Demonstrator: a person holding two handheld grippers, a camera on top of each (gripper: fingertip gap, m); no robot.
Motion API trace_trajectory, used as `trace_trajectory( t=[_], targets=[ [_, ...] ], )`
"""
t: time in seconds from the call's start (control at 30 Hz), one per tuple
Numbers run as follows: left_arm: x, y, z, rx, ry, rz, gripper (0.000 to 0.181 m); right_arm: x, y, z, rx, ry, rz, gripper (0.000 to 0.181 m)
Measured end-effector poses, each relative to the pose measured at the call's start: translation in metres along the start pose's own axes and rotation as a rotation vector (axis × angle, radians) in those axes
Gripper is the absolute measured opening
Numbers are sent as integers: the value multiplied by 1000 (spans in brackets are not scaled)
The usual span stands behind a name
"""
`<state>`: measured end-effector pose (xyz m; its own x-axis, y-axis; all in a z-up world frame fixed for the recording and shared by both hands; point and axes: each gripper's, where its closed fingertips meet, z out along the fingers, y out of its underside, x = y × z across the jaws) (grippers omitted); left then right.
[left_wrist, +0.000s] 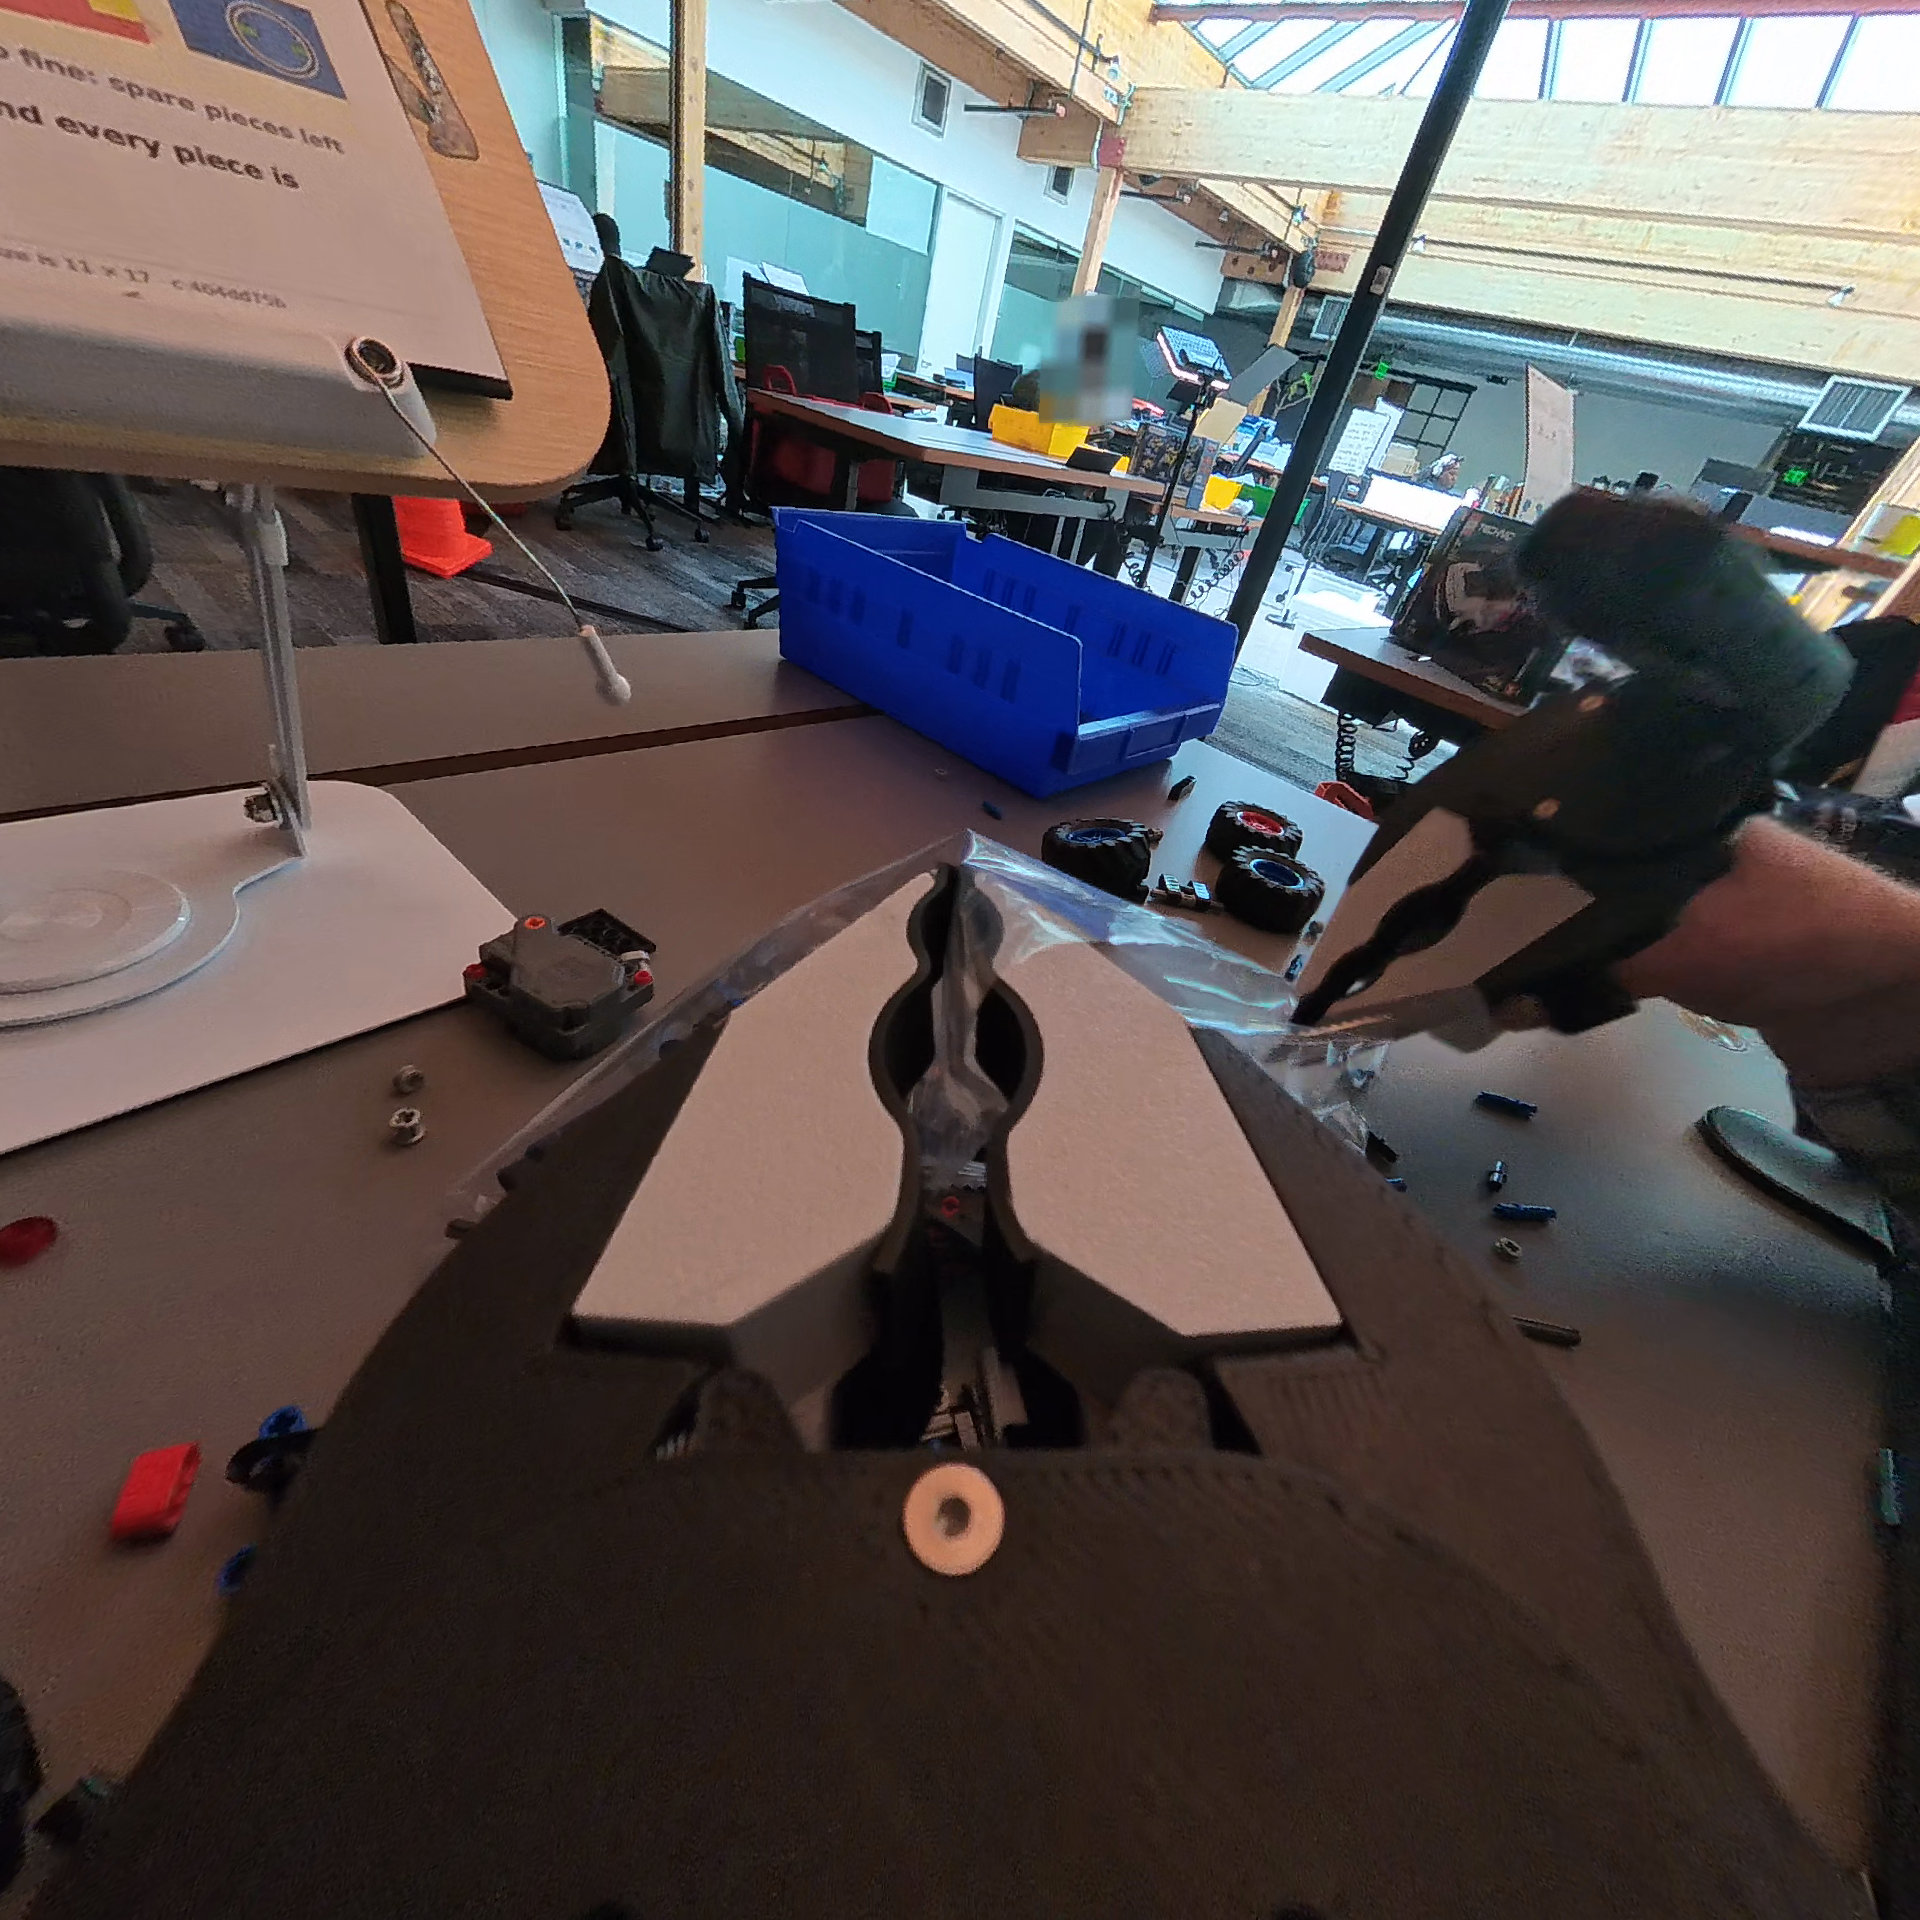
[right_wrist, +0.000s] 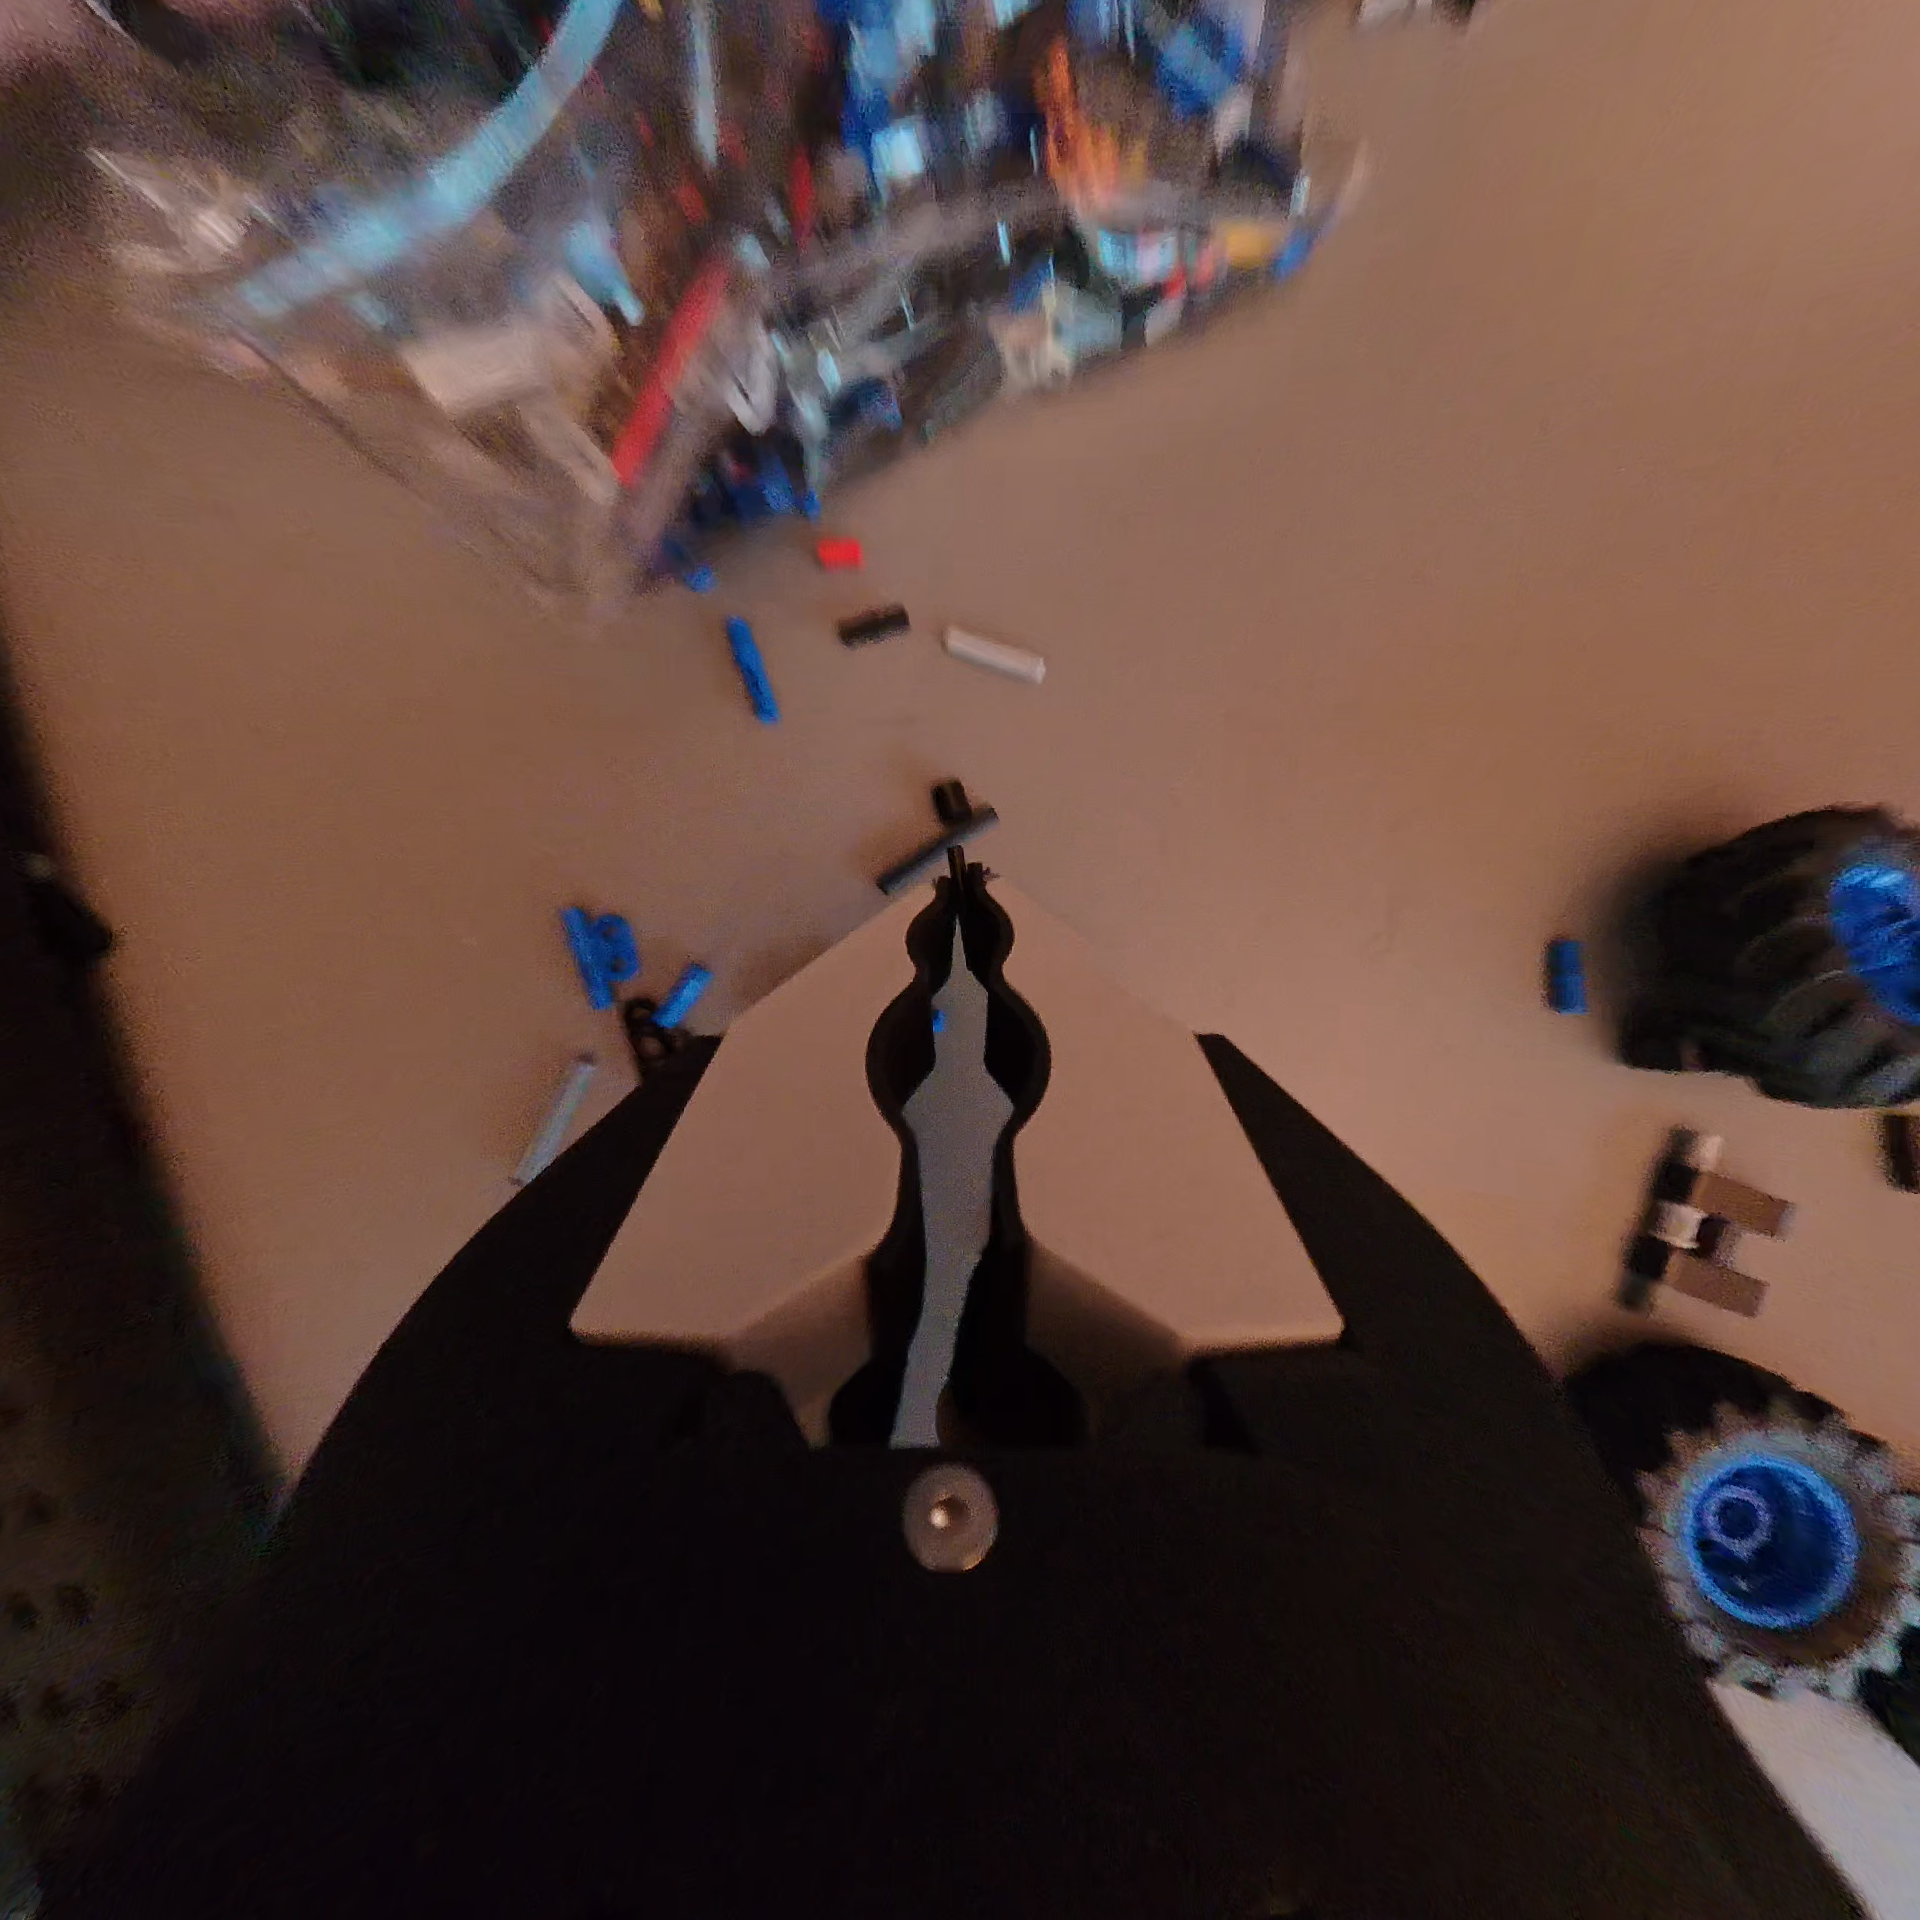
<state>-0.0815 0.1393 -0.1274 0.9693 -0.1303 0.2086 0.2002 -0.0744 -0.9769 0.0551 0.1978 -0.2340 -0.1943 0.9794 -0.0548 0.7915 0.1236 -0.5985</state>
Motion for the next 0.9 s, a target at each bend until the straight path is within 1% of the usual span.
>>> trace_trajectory(
  t=[0.03, 0.1, 0.17, 0.23, 0.3, 0.37, 0.4, 0.43, 0.47, 0.53, 0.57, 0.6, 0.67, 0.7, 0.77, 0.83, 0.9],
  targets=[
    [1, 0, 0, -1, 6, 0, 0, -7, -13, -12, 53, -2, -17, 0],
    [3, 1, 1, -7, 13, 3, 0, -32, -51, -36, 200, -43, -83, 0],
    [4, 2, 2, -12, 18, 4, 0, -63, -83, -48, 294, -87, -188, 0],
    [5, 3, 3, -14, 24, 2, 0, -78, -103, -39, 288, -74, -253, 0],
    [5, 3, 2, -15, 25, 2, 0, -89, -110, -17, 228, -95, -298, 0],
    [5, 3, 2, -14, 24, 0, 0, -79, -113, 0, 184, -10, -326, 0],
    [5, 3, 2, -12, 25, 0, 0, -73, -113, 7, 159, 30, -326, 5],
    [5, 2, 2, -11, 25, 0, 0, -70, -112, 11, 147, 42, -317, 19],
    [5, 2, 2, -10, 27, 0, 0, -69, -111, 11, 149, 39, -305, 25],
    [6, 2, 2, -10, 29, 0, 0, -65, -109, -2, 184, 35, -284, 26],
    [6, 2, 2, -11, 29, 0, 0, -60, -109, -14, 216, 41, -265, 25],
    [6, 2, 2, -11, 28, 0, 0, -51, -109, -29, 257, 59, -235, 22],
    [6, 2, 2, -11, 26, -3, 0, -23, -103, -61, 323, 113, -142, 13],
    [5, 1, 2, -10, 26, -6, 0, -6, -95, -72, 326, 145, -95, 12],
    [5, 1, 2, -10, 25, -8, 0, 34, -62, -75, 234, 206, -1, 18],
    [5, 1, 2, -10, 26, -9, 0, 65, -28, -65, 142, 240, 69, 18],
    [5, 1, 2, -9, 25, -8, 0, 82, -7, -51, 112, 245, 113, 20]
  ],
)
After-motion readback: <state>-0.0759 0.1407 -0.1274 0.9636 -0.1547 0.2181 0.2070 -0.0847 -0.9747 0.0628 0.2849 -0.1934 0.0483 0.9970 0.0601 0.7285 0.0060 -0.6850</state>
